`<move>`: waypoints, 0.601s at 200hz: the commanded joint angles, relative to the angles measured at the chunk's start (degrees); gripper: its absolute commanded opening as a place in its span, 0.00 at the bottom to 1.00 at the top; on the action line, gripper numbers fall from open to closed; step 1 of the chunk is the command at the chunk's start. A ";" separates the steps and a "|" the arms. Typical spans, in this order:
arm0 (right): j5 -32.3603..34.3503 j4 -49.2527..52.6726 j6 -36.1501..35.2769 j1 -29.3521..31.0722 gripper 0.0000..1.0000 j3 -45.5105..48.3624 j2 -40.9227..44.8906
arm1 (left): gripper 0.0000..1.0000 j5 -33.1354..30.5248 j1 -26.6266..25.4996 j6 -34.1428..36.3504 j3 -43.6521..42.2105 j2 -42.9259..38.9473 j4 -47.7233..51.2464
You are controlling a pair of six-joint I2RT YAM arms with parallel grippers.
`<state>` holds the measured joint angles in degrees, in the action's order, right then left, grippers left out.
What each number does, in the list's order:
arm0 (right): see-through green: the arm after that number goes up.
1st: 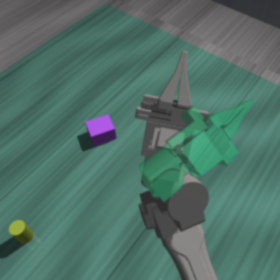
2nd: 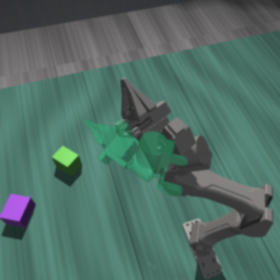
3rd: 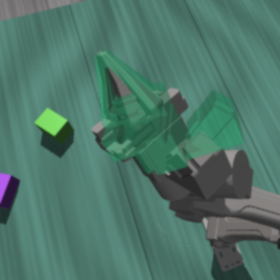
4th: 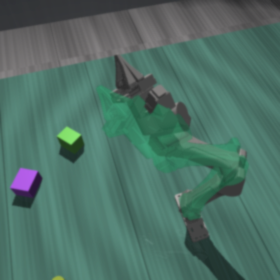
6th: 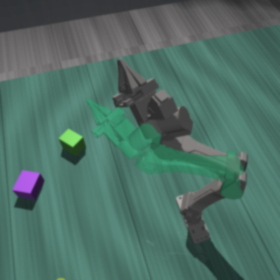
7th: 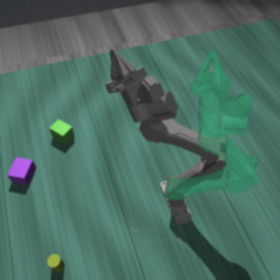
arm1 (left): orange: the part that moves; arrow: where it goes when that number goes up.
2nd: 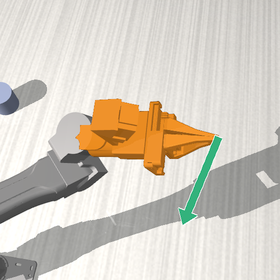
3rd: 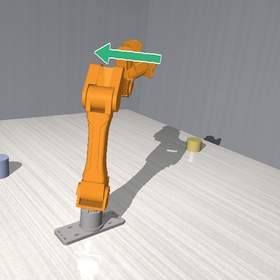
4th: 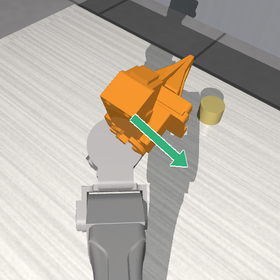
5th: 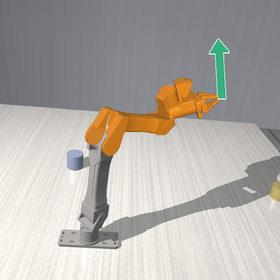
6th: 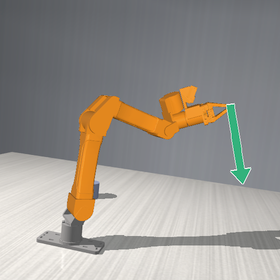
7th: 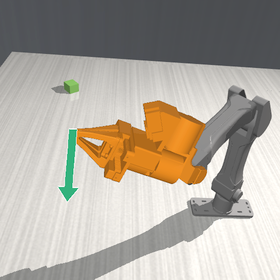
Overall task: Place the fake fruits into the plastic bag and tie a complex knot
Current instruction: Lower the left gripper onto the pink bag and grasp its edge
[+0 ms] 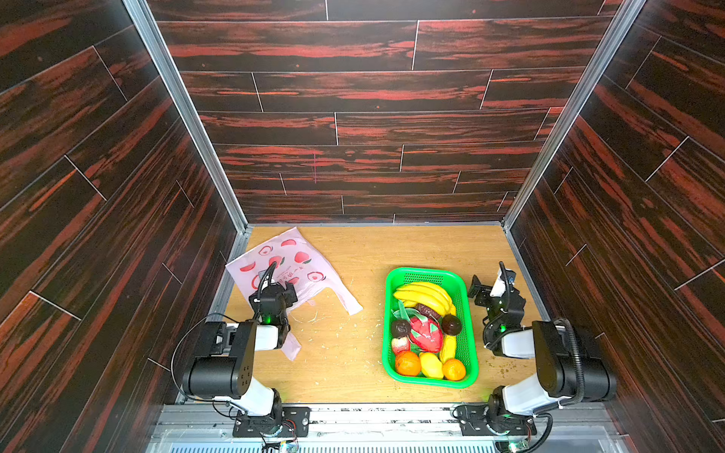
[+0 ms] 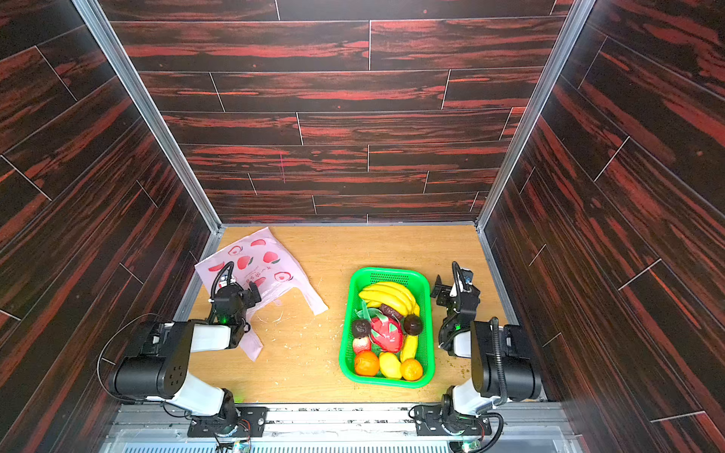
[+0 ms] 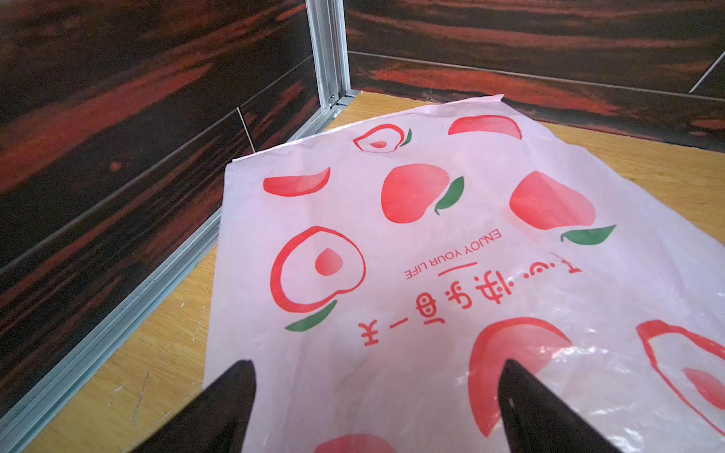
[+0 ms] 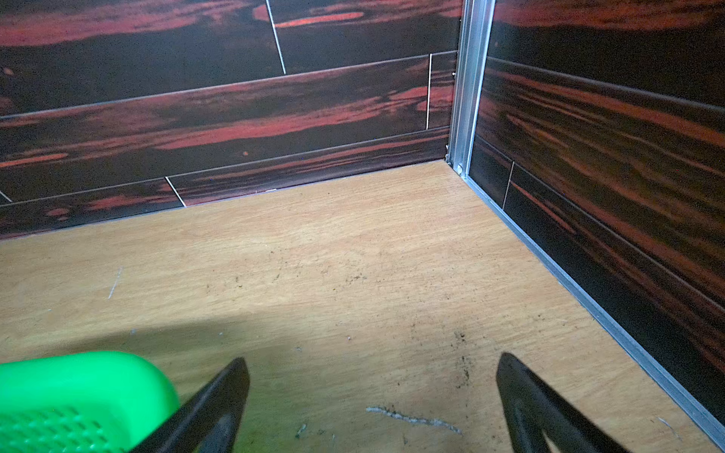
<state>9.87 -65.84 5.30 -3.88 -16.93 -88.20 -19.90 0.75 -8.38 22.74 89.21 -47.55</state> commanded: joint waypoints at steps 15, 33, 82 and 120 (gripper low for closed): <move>0.22 -0.26 -0.30 0.14 0.99 -0.12 -1.13 | 0.99 -0.22 0.30 0.49 0.98 -1.49 0.21; 0.24 -0.30 -0.30 0.16 0.99 -0.13 -1.16 | 0.99 -0.20 0.31 0.45 0.90 -1.49 0.25; -0.03 -0.01 -0.20 0.13 0.99 -0.30 -1.27 | 0.99 -0.14 0.30 0.46 0.99 -1.46 0.19; -0.02 -0.03 -0.21 0.17 0.99 -0.22 -1.18 | 0.99 -0.37 0.30 0.45 1.08 -1.25 0.32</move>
<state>9.85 -65.82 5.30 -3.88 -16.93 -88.20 -19.92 0.75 -8.38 22.74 89.21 -47.53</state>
